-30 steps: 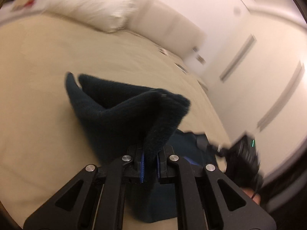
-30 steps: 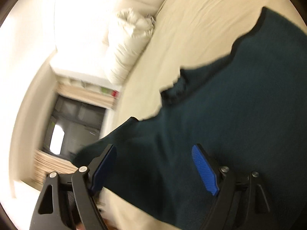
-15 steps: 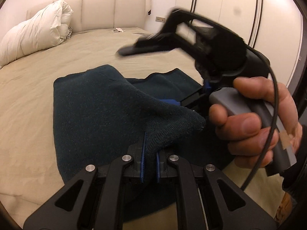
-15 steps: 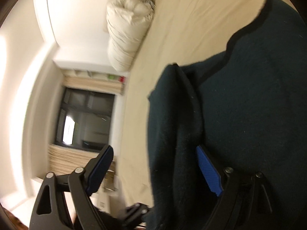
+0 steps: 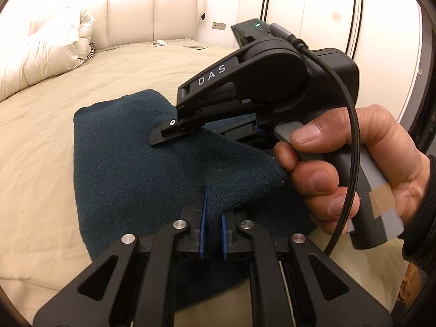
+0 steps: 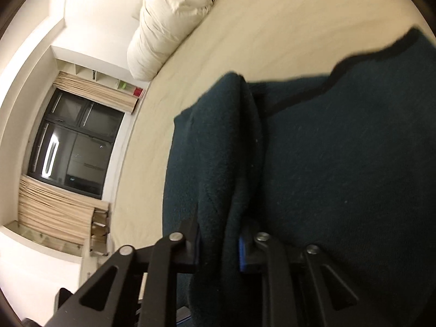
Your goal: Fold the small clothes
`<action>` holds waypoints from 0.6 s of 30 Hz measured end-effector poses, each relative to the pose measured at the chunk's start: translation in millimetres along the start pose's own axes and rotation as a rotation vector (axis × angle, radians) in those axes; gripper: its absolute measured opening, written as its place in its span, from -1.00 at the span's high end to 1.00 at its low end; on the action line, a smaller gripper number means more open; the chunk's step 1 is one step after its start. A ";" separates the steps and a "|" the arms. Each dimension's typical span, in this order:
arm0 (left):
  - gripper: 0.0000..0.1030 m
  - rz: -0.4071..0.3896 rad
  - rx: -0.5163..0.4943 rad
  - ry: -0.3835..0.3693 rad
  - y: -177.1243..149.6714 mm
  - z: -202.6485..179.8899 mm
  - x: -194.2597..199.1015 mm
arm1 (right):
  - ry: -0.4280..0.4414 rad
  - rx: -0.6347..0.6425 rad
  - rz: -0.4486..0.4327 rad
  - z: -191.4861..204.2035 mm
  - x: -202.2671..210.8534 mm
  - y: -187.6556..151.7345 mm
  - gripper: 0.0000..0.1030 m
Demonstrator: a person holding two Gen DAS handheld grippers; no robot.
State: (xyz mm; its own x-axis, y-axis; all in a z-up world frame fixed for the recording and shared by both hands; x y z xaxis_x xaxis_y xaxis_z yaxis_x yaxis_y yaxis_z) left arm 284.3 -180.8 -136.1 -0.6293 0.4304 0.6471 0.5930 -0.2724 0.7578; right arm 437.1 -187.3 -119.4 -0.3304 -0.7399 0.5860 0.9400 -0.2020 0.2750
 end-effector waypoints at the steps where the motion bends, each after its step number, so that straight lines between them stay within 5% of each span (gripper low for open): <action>1: 0.86 -0.002 -0.002 0.000 0.8 0.9 -0.1 | -0.010 0.016 -0.019 2.5 2.6 0.8 0.65; 9: 0.86 -0.035 -0.046 -0.039 23.9 -15.8 4.1 | -0.060 0.083 -0.195 10.2 54.3 -8.3 0.68; 18: 0.85 0.052 -0.116 -0.126 19.0 -44.2 -26.0 | -0.113 -0.066 -0.315 -67.3 106.5 -13.0 0.68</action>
State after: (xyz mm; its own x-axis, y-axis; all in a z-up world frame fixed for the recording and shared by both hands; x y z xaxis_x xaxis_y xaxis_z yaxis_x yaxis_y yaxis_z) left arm 289.7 -235.2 -134.9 -0.5270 0.5159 0.6753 0.5566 -0.3910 0.7330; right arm 395.3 -306.6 -111.8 -0.6092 -0.5598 0.5617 0.7926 -0.4531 0.4081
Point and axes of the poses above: each gripper's, at about its wrist camera, not at the fingertips, and x roughly against the way its jaws point, z to its left, y to its top, the point moved 6 cm from there along -x, roughly the way its jaws point, and after that the axes turned 2 degrees about -x, right-handed, at the moved point
